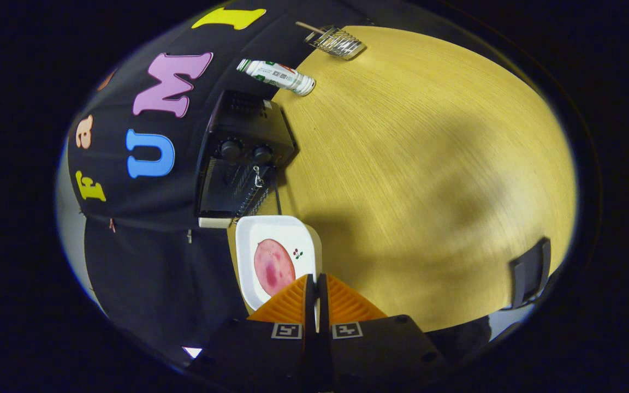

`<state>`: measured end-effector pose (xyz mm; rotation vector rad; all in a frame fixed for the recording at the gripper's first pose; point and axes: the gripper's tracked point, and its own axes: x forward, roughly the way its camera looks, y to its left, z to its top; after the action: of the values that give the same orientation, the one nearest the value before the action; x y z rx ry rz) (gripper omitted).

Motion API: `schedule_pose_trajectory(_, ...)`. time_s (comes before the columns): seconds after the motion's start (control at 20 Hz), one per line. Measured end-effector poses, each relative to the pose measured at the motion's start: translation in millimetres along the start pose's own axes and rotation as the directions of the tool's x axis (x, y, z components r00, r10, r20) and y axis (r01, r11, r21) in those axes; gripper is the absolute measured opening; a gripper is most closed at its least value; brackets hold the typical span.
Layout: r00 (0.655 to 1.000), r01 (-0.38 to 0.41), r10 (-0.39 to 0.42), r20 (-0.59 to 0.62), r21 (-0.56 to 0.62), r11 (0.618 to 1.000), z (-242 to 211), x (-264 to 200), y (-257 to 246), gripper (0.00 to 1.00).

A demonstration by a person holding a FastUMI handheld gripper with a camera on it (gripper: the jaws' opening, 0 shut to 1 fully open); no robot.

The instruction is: Open the toaster oven, put the food inside, and close the toaster oven door.

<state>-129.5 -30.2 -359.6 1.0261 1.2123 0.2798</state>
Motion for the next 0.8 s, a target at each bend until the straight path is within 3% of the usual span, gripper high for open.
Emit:
schedule_pose_trajectory(0.45, 0.992, -0.036, 0.011, 0.125, 0.198, 0.979, -53.6, 50.7, 86.2, 0.06)
schedule_pose_trajectory(0.8, 0.966, -0.059, -0.038, 0.256, 0.361, 0.931, -48.3, 115.9, 136.0, 0.06)
